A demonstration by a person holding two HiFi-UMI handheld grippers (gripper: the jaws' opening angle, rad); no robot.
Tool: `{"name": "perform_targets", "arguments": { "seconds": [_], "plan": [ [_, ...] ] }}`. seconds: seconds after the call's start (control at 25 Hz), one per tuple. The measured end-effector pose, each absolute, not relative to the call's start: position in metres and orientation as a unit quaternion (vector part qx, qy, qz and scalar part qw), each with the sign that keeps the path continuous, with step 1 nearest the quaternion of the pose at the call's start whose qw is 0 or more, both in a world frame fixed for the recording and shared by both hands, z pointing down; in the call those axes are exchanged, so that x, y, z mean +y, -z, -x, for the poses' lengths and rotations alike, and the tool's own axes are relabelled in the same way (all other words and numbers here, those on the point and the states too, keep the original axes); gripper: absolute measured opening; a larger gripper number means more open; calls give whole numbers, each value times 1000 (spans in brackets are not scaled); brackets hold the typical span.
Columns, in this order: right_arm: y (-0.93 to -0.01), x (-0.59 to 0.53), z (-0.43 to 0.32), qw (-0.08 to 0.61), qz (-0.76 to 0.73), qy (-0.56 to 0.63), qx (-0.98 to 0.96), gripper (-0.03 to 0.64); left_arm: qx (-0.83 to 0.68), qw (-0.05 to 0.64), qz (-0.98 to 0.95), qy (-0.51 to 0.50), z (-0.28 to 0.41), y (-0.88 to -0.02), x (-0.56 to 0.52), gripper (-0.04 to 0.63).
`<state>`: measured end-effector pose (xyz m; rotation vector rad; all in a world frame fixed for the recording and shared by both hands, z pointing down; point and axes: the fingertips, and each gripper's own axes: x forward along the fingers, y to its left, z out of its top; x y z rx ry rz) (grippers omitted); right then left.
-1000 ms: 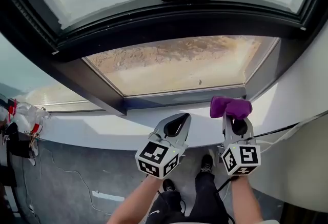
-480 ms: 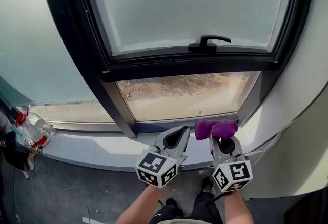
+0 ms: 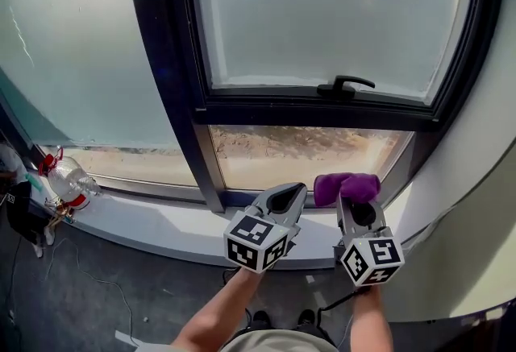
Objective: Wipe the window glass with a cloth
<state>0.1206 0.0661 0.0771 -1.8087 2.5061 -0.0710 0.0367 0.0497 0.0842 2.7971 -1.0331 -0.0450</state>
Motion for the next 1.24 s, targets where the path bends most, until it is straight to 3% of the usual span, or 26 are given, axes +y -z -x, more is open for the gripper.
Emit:
{"name": "perform_targets", "arguments": {
  "seconds": [1.24],
  "plan": [
    [-41,83,-163,48,558,32,828,101,-347,69,-935,19,-81,-44,75,0]
  ]
}}
